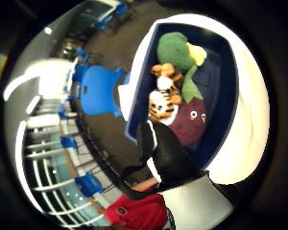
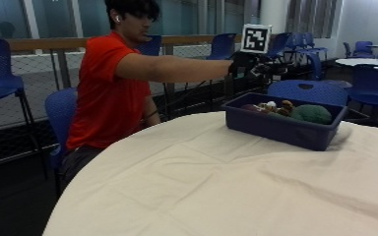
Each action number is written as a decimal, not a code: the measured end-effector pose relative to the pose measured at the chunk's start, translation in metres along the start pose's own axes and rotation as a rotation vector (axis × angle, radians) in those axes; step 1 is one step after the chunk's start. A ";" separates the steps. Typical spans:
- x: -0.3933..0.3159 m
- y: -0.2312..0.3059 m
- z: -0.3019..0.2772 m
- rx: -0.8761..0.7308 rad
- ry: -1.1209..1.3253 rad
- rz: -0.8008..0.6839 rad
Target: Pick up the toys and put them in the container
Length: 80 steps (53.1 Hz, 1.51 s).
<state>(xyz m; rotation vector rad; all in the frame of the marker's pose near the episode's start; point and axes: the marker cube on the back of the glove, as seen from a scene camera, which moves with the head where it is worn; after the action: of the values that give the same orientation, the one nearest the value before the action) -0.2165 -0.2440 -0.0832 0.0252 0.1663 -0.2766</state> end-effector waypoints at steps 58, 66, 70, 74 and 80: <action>0.161 0.190 0.146 -0.048 -0.144 0.200; 0.173 0.206 0.145 -0.030 -0.139 0.205; 0.179 0.210 0.143 -0.022 -0.145 0.200; 0.184 0.217 0.142 -0.017 -0.154 0.197; 0.190 0.223 0.139 -0.006 -0.163 0.207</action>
<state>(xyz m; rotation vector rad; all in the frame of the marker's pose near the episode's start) 0.0472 -0.0871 0.0231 0.0135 0.0016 -0.0710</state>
